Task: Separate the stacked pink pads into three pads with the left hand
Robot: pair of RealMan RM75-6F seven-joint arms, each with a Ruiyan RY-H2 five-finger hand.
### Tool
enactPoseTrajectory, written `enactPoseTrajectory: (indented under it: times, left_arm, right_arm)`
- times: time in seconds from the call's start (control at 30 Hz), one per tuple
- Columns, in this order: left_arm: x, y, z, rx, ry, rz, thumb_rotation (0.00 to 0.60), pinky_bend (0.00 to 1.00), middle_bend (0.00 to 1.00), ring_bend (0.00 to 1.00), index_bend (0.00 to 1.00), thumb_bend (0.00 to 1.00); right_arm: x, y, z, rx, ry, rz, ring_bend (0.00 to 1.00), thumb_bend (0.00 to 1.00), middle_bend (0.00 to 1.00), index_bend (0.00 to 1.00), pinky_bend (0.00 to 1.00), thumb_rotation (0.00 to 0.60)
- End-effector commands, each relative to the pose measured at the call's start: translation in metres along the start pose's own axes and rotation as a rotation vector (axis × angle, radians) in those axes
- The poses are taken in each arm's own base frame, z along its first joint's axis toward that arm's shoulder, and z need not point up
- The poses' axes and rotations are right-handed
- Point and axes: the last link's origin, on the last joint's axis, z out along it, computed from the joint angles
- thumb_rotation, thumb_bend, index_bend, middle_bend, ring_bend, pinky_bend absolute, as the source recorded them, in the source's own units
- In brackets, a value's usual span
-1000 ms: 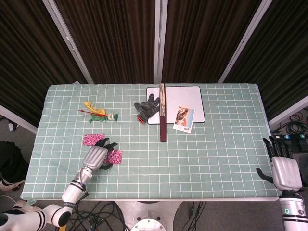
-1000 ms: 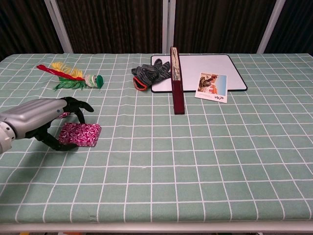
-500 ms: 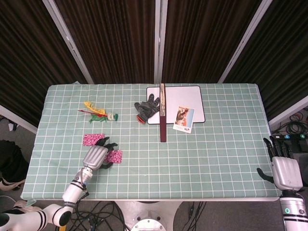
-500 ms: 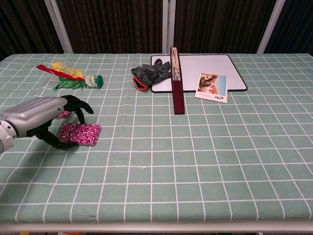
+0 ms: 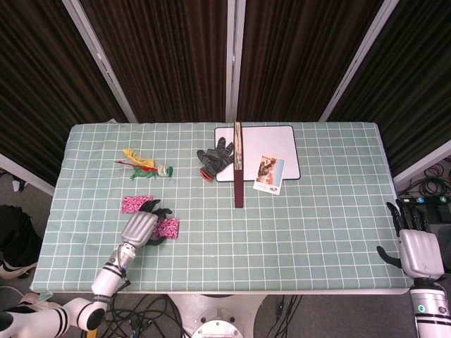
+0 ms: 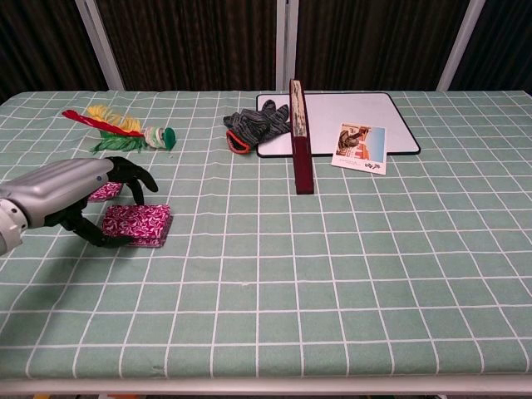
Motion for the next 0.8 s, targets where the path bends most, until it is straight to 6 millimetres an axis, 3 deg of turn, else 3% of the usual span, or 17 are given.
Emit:
enactPoseTrajectory:
  times: [0.03, 0.37, 0.8]
  left_arm:
    - [0.003, 0.001, 0.000, -0.005, 0.006, -0.011, 0.600, 0.13, 0.42, 0.09, 0.27, 0.26]
    - [0.025, 0.013, 0.019, -0.045, 0.035, 0.026, 0.600, 0.13, 0.42, 0.09, 0.27, 0.26]
    - [0.031, 0.038, 0.073, -0.071, 0.026, 0.068, 0.600, 0.13, 0.42, 0.09, 0.27, 0.26]
  right_arm:
    - [0.001, 0.000, 0.000, 0.000, 0.002, 0.001, 0.00, 0.13, 0.00, 0.00, 0.00, 0.600]
    - [0.003, 0.001, -0.001, 0.000, 0.009, 0.010, 0.00, 0.13, 0.00, 0.00, 0.00, 0.600]
    - [0.005, 0.009, -0.002, -0.016, 0.018, 0.032, 0.00, 0.13, 0.00, 0.00, 0.00, 0.600]
